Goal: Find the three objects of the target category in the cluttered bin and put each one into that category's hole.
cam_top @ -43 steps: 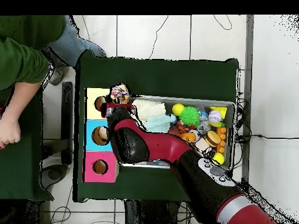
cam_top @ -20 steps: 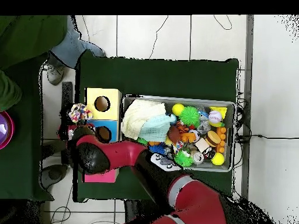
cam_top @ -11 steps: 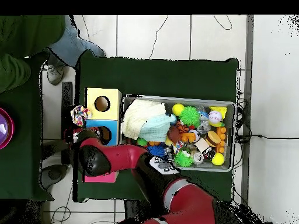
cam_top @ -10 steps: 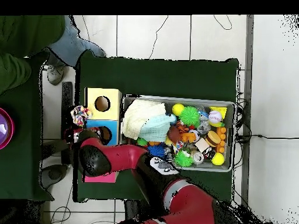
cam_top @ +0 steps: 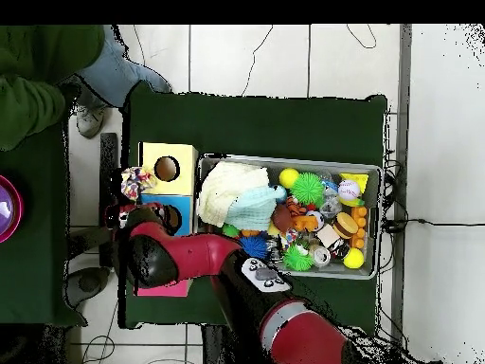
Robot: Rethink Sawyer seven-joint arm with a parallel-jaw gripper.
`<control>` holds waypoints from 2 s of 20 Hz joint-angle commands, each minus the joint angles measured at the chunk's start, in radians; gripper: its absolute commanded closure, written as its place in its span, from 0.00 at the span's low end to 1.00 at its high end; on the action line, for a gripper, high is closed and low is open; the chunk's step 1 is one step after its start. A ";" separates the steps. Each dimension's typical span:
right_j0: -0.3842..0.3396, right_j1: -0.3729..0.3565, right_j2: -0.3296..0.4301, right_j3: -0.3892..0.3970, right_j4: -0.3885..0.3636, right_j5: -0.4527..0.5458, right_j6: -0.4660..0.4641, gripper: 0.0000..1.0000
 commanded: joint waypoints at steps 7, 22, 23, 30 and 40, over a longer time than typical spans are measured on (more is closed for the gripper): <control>-0.032 -0.039 -0.088 -0.044 0.073 -0.099 0.248 1.00; 0.118 0.011 -0.276 -0.083 0.223 0.030 0.173 1.00; 0.122 0.014 -0.282 -0.086 0.229 0.040 0.171 1.00; 0.152 0.021 -0.318 -0.102 0.259 0.047 0.162 1.00; 0.208 -0.008 -0.399 -0.081 0.275 0.015 0.167 1.00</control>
